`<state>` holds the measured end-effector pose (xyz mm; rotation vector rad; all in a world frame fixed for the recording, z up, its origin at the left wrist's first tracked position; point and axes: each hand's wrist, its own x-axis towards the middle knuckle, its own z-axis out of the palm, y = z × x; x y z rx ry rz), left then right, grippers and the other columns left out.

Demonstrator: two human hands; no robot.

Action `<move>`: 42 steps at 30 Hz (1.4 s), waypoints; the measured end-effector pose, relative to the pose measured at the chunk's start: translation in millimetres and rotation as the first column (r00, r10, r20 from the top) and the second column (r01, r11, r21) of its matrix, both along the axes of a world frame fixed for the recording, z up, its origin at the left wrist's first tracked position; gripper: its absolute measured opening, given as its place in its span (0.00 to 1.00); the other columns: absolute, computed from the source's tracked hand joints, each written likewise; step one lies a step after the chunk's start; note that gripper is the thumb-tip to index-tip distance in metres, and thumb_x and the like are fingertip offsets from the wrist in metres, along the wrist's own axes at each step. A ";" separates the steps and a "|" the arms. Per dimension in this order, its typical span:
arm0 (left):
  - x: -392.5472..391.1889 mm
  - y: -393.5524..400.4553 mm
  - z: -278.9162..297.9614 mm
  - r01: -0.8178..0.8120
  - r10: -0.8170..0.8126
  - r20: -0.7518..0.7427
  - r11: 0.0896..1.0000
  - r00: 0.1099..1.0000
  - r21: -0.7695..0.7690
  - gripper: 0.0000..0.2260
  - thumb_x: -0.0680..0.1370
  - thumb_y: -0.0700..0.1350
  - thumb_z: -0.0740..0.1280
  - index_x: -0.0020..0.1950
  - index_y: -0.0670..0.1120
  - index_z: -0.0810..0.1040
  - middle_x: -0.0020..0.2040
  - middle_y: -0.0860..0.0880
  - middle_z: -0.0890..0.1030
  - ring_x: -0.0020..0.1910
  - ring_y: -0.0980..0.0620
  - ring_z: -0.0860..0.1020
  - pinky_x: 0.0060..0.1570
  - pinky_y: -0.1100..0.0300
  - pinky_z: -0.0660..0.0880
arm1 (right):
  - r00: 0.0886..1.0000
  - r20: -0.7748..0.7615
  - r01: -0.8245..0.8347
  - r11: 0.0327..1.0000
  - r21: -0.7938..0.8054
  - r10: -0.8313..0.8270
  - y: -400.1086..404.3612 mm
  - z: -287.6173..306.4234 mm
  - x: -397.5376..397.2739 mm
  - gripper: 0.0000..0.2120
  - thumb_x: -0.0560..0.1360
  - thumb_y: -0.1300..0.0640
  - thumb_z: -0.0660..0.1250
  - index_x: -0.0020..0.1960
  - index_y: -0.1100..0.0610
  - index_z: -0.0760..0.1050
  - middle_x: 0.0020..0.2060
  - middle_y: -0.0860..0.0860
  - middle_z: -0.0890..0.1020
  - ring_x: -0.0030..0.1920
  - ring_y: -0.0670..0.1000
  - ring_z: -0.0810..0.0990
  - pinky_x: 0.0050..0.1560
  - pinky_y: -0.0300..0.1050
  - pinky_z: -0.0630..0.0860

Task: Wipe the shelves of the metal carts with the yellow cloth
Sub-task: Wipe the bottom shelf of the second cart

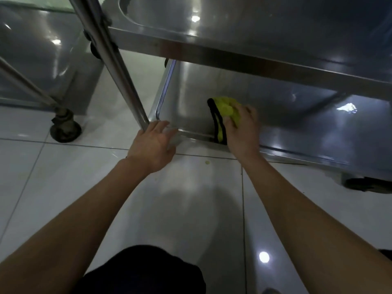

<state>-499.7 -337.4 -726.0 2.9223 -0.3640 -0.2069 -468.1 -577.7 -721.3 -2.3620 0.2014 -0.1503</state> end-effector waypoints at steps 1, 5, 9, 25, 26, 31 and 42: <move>2.3 0.7 -4.3 -0.009 0.009 -0.009 1.000 1.000 0.014 0.25 0.77 0.50 0.67 0.74 0.51 0.70 0.75 0.45 0.68 0.74 0.42 0.64 0.63 0.43 0.70 | 0.998 -0.056 0.013 1.000 -0.012 -0.013 3.6 -7.8 4.7 0.18 0.82 0.52 0.59 0.72 0.52 0.69 0.73 0.57 0.65 0.72 0.59 0.63 0.72 0.48 0.62; 5.1 2.7 -22.3 -0.018 0.022 -0.072 0.998 0.997 0.057 0.25 0.78 0.51 0.66 0.75 0.50 0.68 0.74 0.45 0.68 0.74 0.42 0.64 0.63 0.43 0.70 | 0.978 -0.202 -0.093 0.967 -0.237 0.045 8.0 -35.0 4.4 0.21 0.82 0.55 0.55 0.75 0.50 0.65 0.78 0.54 0.57 0.78 0.58 0.52 0.76 0.55 0.56; 4.7 3.2 -35.6 -0.030 0.037 -0.092 0.997 0.995 0.074 0.26 0.78 0.52 0.65 0.76 0.50 0.66 0.73 0.45 0.66 0.74 0.42 0.63 0.63 0.42 0.70 | 0.959 -0.194 -0.257 0.920 -0.297 0.205 0.6 -51.0 -2.4 0.24 0.82 0.55 0.56 0.78 0.49 0.60 0.80 0.52 0.52 0.79 0.57 0.45 0.77 0.58 0.53; 12.2 3.8 -45.8 -0.100 0.100 0.014 0.994 0.995 -0.052 0.22 0.77 0.49 0.67 0.71 0.48 0.74 0.69 0.49 0.75 0.70 0.45 0.70 0.59 0.46 0.74 | 0.914 -0.254 -0.386 0.870 -0.308 0.316 25.6 -74.6 21.8 0.20 0.84 0.45 0.50 0.76 0.39 0.62 0.80 0.47 0.49 0.80 0.53 0.41 0.77 0.59 0.43; 11.8 7.7 -46.3 -0.093 0.094 0.021 0.995 0.995 -0.041 0.23 0.77 0.49 0.66 0.72 0.47 0.74 0.71 0.49 0.74 0.72 0.46 0.68 0.58 0.46 0.74 | 0.912 -0.255 -0.392 0.869 -0.303 0.322 31.9 -74.3 25.3 0.20 0.84 0.44 0.50 0.76 0.39 0.62 0.80 0.47 0.49 0.80 0.53 0.41 0.77 0.59 0.43; 2.3 19.9 -53.3 -0.090 0.090 0.037 0.996 0.995 0.012 0.25 0.78 0.47 0.65 0.75 0.50 0.69 0.69 0.46 0.69 0.67 0.45 0.70 0.52 0.51 0.69 | 0.893 -0.280 -0.435 0.835 -0.336 0.353 62.3 -78.2 40.2 0.20 0.84 0.45 0.50 0.76 0.38 0.61 0.80 0.47 0.48 0.79 0.54 0.40 0.77 0.59 0.41; 7.6 37.2 -54.8 -0.069 0.069 0.007 0.997 0.998 -0.023 0.24 0.77 0.45 0.62 0.74 0.47 0.69 0.70 0.50 0.70 0.67 0.46 0.71 0.49 0.51 0.72 | 0.820 -0.300 -0.570 0.741 -0.355 0.487 138.4 -82.7 92.1 0.22 0.83 0.48 0.52 0.77 0.37 0.58 0.80 0.48 0.47 0.79 0.55 0.40 0.76 0.60 0.38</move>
